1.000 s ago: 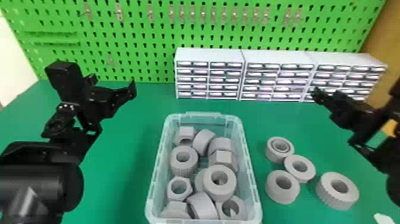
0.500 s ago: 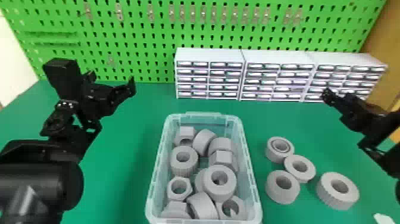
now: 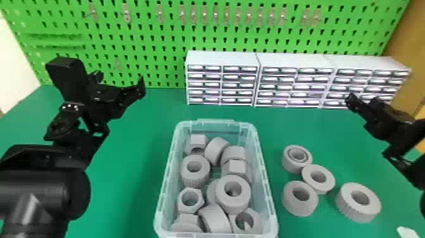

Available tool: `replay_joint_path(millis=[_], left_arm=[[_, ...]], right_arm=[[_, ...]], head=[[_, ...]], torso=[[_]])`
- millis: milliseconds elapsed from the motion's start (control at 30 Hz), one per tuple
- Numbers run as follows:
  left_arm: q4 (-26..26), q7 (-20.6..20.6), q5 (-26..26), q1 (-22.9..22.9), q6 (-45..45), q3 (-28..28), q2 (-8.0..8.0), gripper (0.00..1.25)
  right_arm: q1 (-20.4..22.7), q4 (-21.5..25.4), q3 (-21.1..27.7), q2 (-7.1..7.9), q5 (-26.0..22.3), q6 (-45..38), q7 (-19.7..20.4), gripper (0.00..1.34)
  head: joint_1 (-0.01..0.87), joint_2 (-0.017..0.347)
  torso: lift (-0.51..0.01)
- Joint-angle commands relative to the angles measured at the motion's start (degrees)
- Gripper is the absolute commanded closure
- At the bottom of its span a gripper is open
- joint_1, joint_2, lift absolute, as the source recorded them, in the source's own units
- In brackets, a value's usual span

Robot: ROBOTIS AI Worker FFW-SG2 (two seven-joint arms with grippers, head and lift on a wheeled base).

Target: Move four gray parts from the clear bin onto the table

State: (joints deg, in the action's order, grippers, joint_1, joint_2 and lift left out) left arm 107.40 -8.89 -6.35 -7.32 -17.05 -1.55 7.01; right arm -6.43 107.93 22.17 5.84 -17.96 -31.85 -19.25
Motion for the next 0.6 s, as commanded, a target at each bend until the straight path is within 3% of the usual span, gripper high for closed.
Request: replay_joint_path(millis=[0, 267, 567], left_arm=[[1.05, 1.68, -0.76, 0.11, 0.26, -0.03, 0.02, 0.10], [1.58, 5.73, -2.35, 1.70, 5.98, -0.56, 0.02, 0.10], [1.32, 5.99, -2.96, 2.05, 7.21, -0.73, -0.06, 0.10]], right_arm=[[-0.25, 0.00, -0.37, -0.83, 1.79, 0.12, 0.00, 0.51], [-0.33, -0.09, -1.25, -1.18, 2.84, 0.12, 0.00, 0.51], [-0.77, -0.09, -1.96, -1.44, 3.54, 0.12, 0.00, 0.51]], head=[[0.678, 0.034], [0.678, 0.034], [0.678, 0.034]], torso=[[-0.050], [-0.050], [-0.050]])
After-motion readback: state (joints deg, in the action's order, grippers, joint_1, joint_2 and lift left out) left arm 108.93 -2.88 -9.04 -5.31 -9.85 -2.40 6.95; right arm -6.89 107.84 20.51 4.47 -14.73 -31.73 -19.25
